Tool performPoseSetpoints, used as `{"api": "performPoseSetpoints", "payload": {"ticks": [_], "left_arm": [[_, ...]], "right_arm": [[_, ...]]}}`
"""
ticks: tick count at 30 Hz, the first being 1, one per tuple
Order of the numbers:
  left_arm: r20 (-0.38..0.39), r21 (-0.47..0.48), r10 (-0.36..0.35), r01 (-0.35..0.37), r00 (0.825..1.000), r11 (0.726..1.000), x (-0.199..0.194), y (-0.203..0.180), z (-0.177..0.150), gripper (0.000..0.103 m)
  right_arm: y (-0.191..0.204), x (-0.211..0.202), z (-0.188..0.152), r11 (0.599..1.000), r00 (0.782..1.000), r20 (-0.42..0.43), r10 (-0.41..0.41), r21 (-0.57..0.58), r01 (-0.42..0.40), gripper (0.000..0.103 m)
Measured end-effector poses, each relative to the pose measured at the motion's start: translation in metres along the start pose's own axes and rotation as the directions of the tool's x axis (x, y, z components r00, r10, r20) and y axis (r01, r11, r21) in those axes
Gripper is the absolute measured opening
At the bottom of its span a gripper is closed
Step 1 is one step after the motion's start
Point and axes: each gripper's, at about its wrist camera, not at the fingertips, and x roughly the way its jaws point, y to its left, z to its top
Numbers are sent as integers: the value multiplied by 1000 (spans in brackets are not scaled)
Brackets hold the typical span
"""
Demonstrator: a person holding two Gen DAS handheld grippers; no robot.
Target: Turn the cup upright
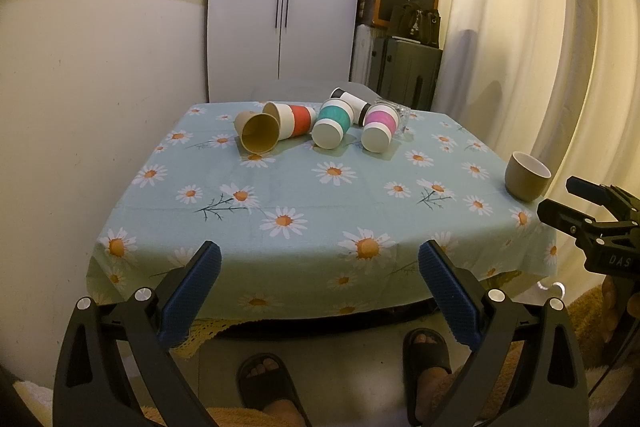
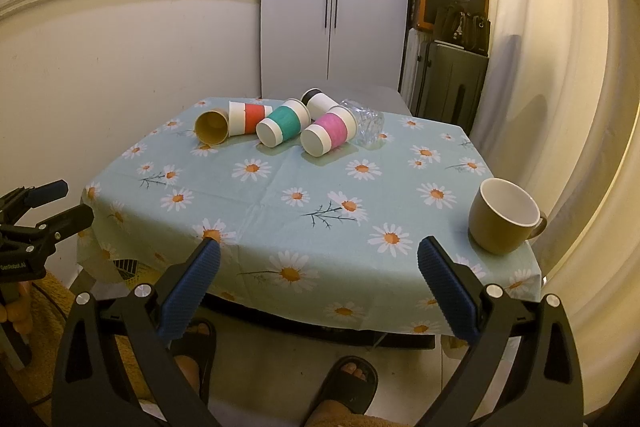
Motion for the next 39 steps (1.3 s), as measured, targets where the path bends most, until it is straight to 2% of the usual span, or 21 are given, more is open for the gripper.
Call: {"api": "performPoseSetpoints", "payload": {"ticks": [39], "left_arm": [[-3, 0, -2, 2, 1000, 1000, 3, 1, -4, 96]], "right_arm": [[0, 1, -5, 1000, 1000, -26, 4, -9, -4, 98]]}}
